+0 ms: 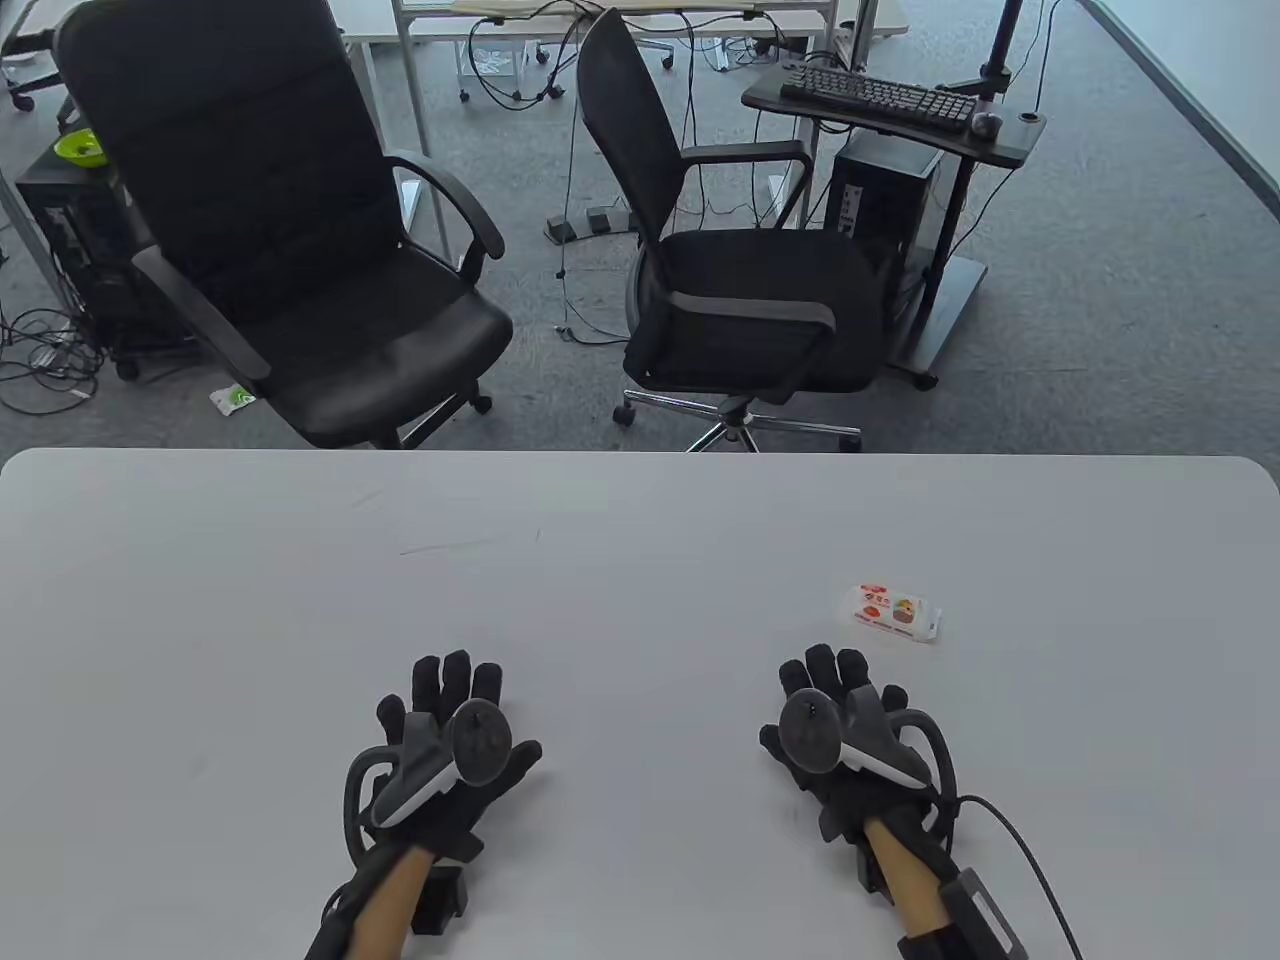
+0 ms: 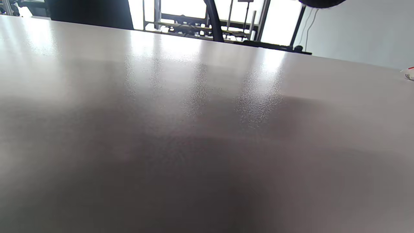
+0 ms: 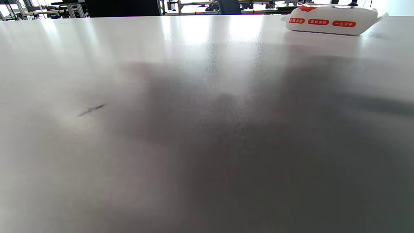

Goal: Tear open small pack of wet wipes

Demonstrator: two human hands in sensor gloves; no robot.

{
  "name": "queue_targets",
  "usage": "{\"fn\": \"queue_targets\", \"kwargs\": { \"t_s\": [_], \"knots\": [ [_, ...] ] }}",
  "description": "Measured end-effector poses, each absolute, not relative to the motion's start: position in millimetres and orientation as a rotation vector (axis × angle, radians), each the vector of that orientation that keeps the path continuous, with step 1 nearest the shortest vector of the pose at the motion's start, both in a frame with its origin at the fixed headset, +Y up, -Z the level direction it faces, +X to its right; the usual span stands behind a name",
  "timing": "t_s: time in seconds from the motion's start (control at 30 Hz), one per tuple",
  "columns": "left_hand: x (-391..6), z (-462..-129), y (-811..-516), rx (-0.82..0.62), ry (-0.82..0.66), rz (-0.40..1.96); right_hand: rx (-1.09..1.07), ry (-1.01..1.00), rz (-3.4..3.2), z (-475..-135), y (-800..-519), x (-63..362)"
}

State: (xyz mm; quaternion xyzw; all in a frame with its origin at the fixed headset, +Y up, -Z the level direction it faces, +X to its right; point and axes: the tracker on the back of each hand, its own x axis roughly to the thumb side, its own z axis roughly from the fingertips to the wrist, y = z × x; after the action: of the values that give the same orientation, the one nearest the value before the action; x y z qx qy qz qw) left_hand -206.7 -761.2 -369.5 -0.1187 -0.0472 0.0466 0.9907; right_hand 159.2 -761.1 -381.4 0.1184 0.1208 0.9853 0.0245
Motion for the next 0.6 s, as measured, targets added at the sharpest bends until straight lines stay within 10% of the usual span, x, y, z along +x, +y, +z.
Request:
{"fn": "queue_targets", "kwargs": {
  "t_s": [0.6],
  "knots": [
    [-206.1, -370.9, -757.8, -0.237, -0.104, 0.119, -0.194, 0.508, 3.022, -478.9, -746.0, 240.0]
  ]
}}
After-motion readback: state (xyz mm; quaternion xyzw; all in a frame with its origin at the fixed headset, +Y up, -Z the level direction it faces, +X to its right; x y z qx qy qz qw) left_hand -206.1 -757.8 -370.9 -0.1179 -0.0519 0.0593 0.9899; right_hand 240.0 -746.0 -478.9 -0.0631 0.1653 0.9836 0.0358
